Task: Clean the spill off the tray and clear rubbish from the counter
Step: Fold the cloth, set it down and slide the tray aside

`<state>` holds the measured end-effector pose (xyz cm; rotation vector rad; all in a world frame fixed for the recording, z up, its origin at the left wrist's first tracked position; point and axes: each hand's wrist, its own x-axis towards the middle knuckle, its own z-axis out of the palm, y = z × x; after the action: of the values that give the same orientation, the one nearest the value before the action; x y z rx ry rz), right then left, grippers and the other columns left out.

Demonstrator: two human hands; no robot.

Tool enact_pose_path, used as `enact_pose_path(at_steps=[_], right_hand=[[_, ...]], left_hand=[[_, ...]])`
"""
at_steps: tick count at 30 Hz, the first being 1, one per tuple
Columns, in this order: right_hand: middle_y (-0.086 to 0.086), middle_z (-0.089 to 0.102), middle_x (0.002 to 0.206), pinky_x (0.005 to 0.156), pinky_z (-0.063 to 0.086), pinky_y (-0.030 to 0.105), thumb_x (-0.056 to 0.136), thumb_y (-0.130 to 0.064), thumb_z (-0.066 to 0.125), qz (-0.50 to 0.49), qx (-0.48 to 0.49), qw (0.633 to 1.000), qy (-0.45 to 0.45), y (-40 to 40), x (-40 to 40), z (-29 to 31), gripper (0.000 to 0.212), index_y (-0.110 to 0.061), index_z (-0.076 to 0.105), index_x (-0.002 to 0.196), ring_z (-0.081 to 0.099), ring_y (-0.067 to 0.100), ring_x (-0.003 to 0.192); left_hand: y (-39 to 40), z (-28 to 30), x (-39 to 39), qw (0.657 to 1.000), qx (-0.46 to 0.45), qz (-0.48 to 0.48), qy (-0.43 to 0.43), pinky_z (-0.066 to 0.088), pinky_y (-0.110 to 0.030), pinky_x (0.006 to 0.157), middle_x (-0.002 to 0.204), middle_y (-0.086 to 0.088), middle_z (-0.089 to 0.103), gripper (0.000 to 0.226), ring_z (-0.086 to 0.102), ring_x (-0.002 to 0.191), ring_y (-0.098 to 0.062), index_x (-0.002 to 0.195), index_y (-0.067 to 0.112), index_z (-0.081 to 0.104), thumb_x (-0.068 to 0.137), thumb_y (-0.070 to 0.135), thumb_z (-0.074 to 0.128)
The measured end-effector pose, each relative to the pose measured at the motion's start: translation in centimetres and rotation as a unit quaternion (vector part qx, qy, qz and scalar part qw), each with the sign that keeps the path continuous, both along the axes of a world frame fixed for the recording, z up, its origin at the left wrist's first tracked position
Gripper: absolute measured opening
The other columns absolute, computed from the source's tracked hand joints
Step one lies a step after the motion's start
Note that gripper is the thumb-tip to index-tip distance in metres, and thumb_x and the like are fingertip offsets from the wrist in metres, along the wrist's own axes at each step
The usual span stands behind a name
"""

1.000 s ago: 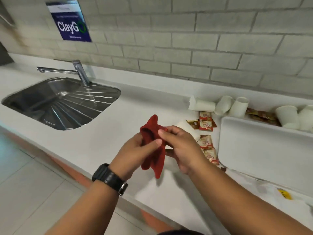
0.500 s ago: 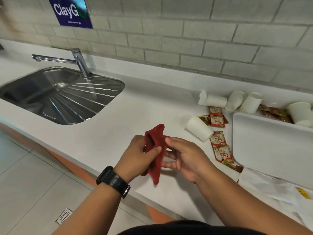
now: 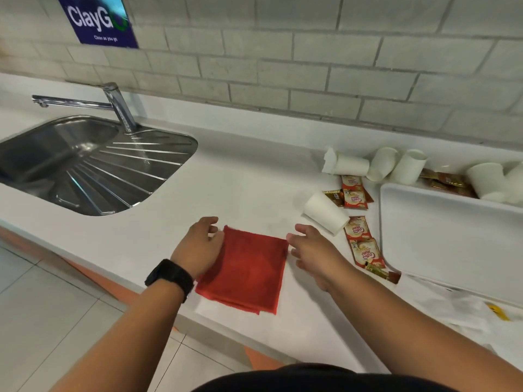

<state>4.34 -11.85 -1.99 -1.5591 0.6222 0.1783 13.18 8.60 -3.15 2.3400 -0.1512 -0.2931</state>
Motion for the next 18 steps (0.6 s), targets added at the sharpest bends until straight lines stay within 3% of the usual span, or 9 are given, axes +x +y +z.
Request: enact_pose_path(at_steps=[1,3,7,11,14,17,18], right_hand=[[0.003,0.050,0.138,0.106,0.041,0.038,0.095,-0.031,0.051,0.011,-0.032,0.999,-0.001,0.1,-0.2,0.1,0.051,-0.023,0.036,0.143,0.052,0.021,0.122],[0.000,0.043,0.145,0.108,0.037,0.035,0.095,-0.032,0.053,0.036,-0.059,0.997,-0.022,0.1,-0.6,0.3,0.053,-0.025,0.036,0.144,0.046,0.018,0.129],[-0.010,0.052,0.132,0.096,0.041,0.027,0.094,-0.031,0.056,0.070,-0.103,0.991,-0.051,-0.5,-1.8,1.0,0.037,-0.029,0.051,0.131,0.052,0.006,0.112],[-0.014,0.061,0.120,0.095,0.049,0.029,0.091,-0.035,0.060,0.042,-0.127,0.988,-0.082,-2.9,-2.9,1.9,0.026,-0.034,0.061,0.117,0.061,0.004,0.104],[-0.017,0.064,0.105,0.085,0.049,0.028,0.091,-0.035,0.059,-0.013,-0.157,0.984,-0.089,-7.0,-4.6,3.0,0.018,-0.034,0.065,0.108,0.062,0.006,0.095],[-0.013,0.067,0.100,0.070,0.051,0.024,0.093,-0.033,0.056,-0.066,-0.177,0.979,-0.073,-12.0,-6.9,3.9,0.013,-0.031,0.067,0.101,0.063,0.008,0.088],[-0.013,0.066,0.100,0.072,0.051,0.025,0.094,-0.032,0.056,-0.085,-0.185,0.977,-0.069,-13.9,-7.7,4.1,0.011,-0.031,0.066,0.098,0.062,0.007,0.090]], left_hand=[[-0.2,-0.3,-0.4,0.999,0.019,-0.011,-0.029,0.044,-0.034,0.096,0.123,0.001,0.055,0.039,0.057,0.108,-0.016,0.132,0.023,0.047,0.093,0.031,0.050],[-0.8,-0.9,-1.2,0.997,0.028,-0.031,-0.063,0.042,-0.035,0.102,0.128,0.003,0.051,0.040,0.053,0.116,-0.016,0.131,0.024,0.049,0.092,0.032,0.052],[-3.5,-0.8,-2.3,0.992,0.025,-0.071,-0.104,0.040,-0.029,0.101,0.122,0.005,0.054,0.033,0.053,0.115,-0.011,0.123,0.023,0.058,0.091,0.031,0.055],[-8.4,0.5,-2.9,0.985,-0.018,-0.116,-0.124,0.039,-0.012,0.085,0.114,0.013,0.052,0.024,0.054,0.100,-0.004,0.114,0.030,0.061,0.091,0.031,0.057],[-13.4,1.9,-3.8,0.978,-0.049,-0.164,-0.120,0.045,-0.022,0.087,0.113,0.012,0.053,0.023,0.057,0.102,-0.007,0.114,0.030,0.061,0.091,0.032,0.057],[-18.5,2.8,-5.0,0.970,-0.054,-0.212,-0.107,0.042,-0.021,0.083,0.115,0.011,0.053,0.026,0.058,0.097,-0.007,0.117,0.029,0.061,0.092,0.035,0.054],[-20.0,2.9,-5.4,0.967,-0.050,-0.228,-0.100,0.042,-0.021,0.082,0.115,0.012,0.053,0.027,0.058,0.096,-0.006,0.118,0.029,0.061,0.093,0.036,0.053]])
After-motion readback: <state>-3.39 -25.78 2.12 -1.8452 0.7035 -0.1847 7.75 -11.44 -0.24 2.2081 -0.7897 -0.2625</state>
